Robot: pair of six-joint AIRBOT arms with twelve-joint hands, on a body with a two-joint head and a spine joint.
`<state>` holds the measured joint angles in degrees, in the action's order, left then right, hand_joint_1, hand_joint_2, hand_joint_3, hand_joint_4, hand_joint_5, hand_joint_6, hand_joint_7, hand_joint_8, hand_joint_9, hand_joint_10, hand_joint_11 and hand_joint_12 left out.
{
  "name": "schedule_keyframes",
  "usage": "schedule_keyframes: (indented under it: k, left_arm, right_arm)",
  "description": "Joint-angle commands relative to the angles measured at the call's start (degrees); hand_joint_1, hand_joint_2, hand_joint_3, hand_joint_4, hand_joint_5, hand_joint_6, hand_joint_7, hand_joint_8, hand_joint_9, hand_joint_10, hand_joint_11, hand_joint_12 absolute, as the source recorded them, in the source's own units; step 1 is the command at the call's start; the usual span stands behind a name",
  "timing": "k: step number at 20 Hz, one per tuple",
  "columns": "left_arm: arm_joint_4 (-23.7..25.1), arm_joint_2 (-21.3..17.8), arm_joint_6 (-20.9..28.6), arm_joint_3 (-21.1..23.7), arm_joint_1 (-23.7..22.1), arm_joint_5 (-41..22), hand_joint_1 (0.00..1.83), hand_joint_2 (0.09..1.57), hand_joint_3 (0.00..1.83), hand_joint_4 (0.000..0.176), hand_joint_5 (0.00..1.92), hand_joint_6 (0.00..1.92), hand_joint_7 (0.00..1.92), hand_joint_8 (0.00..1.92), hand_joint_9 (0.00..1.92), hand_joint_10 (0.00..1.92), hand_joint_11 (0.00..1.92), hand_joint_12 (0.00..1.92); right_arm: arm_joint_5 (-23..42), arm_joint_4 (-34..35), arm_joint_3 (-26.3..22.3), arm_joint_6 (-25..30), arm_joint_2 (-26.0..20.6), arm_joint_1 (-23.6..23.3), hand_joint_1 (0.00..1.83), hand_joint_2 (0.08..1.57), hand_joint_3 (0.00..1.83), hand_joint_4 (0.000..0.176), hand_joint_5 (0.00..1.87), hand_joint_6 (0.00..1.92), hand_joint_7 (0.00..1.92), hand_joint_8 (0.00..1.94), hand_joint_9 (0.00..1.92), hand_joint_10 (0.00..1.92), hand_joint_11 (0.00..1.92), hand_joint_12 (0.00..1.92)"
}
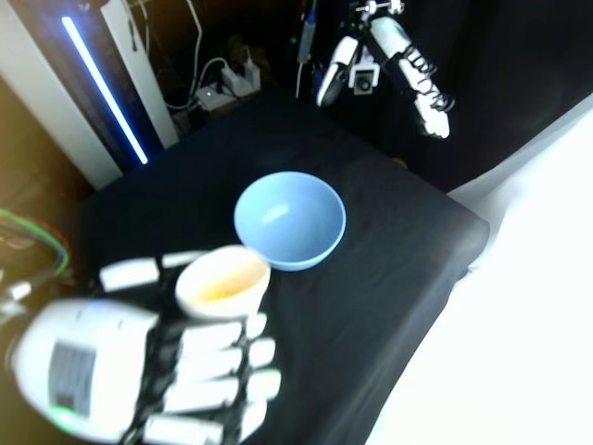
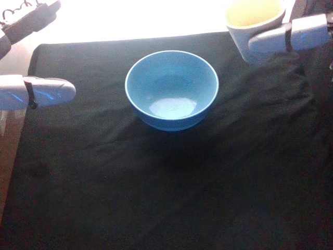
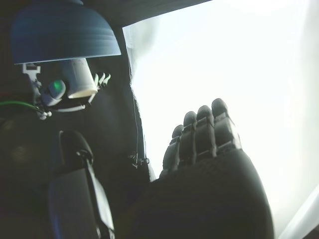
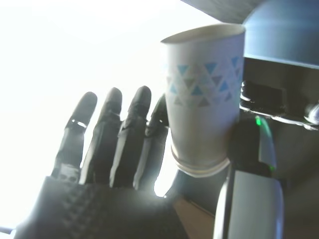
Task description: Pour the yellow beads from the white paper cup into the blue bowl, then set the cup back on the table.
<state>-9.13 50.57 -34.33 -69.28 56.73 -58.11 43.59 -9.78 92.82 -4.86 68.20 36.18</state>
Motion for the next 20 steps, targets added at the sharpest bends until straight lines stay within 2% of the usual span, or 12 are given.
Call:
schedule_keyframes:
  k: [1,3,4,9,11,12,13,14,15,17,18,20]
  left_arm:
    - [-1.18,0.09,0.42,-0.37,-0.44,-6.72,0.59,0.83,0.0,0.051,0.0,0.0,0.16,0.0,0.15,0.0,0.0,0.27]
    - [-1.09,0.09,0.42,-0.37,-0.45,-6.65,0.59,0.84,0.0,0.032,0.0,0.0,0.16,0.0,0.16,0.0,0.0,0.29]
    - [-1.04,0.09,0.42,-0.37,-0.47,-6.49,0.58,0.84,0.0,0.02,0.0,0.0,0.17,0.0,0.17,0.01,0.0,0.32]
    - [-0.86,0.26,0.41,-0.5,-0.5,-6.18,0.57,0.84,0.0,0.037,0.0,0.0,0.19,0.0,0.19,0.01,0.0,0.37]
    - [-0.83,0.26,0.41,-0.52,-0.51,-6.18,0.57,0.82,0.0,0.042,0.0,0.0,0.19,0.0,0.2,0.01,0.0,0.37]
    - [-0.78,0.27,0.41,-0.52,-0.51,-6.17,0.57,0.82,0.0,0.043,0.0,0.0,0.19,0.0,0.2,0.01,0.0,0.36]
    - [-0.68,0.28,0.41,-0.55,-0.51,-6.07,0.57,0.82,0.0,0.05,0.0,0.0,0.19,0.0,0.19,0.0,0.0,0.35]
    - [-0.63,0.3,0.41,-0.58,-0.53,-5.99,0.57,0.83,0.0,0.059,0.0,0.0,0.19,0.0,0.19,0.0,0.0,0.32]
    - [-0.55,0.38,0.41,-0.64,-0.57,-5.96,0.58,0.83,0.0,0.062,0.0,0.0,0.19,0.0,0.19,0.0,0.0,0.32]
    - [-0.39,0.41,0.41,-0.72,-0.72,-5.85,0.56,0.83,0.0,0.057,0.0,0.0,0.19,0.0,0.2,0.0,0.0,0.38]
    - [-0.27,0.4,0.41,-0.75,-0.78,-5.73,0.56,0.83,0.0,0.046,0.0,0.0,0.18,0.0,0.21,0.0,0.0,0.42]
    - [-0.12,0.4,0.41,-0.79,-0.84,-5.67,0.55,0.82,0.0,0.064,0.0,0.0,0.18,0.0,0.21,0.0,0.0,0.43]
  right_arm:
    - [6.19,1.56,0.11,0.49,-0.38,-1.06,1.17,1.08,0.0,0.0,1.07,0.83,0.97,0.0,0.82,0.01,0.2,1.04]
    - [6.19,1.32,0.14,0.49,-0.37,-1.07,1.17,1.08,0.0,0.0,1.05,0.85,1.0,0.0,0.92,0.01,0.33,0.94]
    - [6.18,1.09,0.19,0.49,-0.36,-1.1,1.23,1.07,0.0,0.0,1.11,0.85,1.08,0.53,1.0,0.01,0.33,1.04]
    - [5.65,-0.77,0.45,0.49,0.17,-2.19,1.25,1.06,0.0,0.0,1.17,0.52,1.09,0.95,1.15,0.08,0.22,1.54]
    - [4.7,-2.46,0.71,0.49,0.54,-3.34,1.27,1.08,0.0,0.0,1.22,0.3,1.02,1.17,0.88,0.86,0.26,1.77]
    - [4.36,-3.17,0.77,0.49,0.7,-3.79,1.21,1.05,0.0,0.0,1.18,0.58,1.01,1.22,0.85,1.39,0.41,1.89]
    - [4.24,-3.55,0.85,0.49,0.92,-4.08,1.26,1.08,0.0,0.0,1.18,0.42,1.0,1.22,0.61,1.19,0.08,1.75]
    - [4.21,-3.86,0.93,0.49,1.12,-4.28,1.25,1.04,0.02,0.0,1.21,0.52,1.07,0.93,0.67,0.53,0.02,0.98]
    - [4.13,-4.61,1.05,0.49,1.4,-4.74,1.26,1.06,0.0,0.0,1.2,0.46,1.08,0.96,0.81,0.48,0.01,1.4]
    - [3.61,-6.38,0.98,0.49,1.53,-5.74,1.27,1.09,0.0,0.0,1.23,0.28,0.97,1.23,0.72,0.99,0.01,1.71]
    - [2.88,-7.94,0.87,0.5,1.6,-6.48,1.21,1.04,0.0,0.0,1.2,0.52,0.8,1.56,0.57,1.68,0.26,1.88]
    - [1.71,-10.36,0.81,0.5,1.91,-7.47,1.19,1.05,0.0,0.0,1.15,0.68,0.68,1.79,0.46,1.91,0.31,1.92]
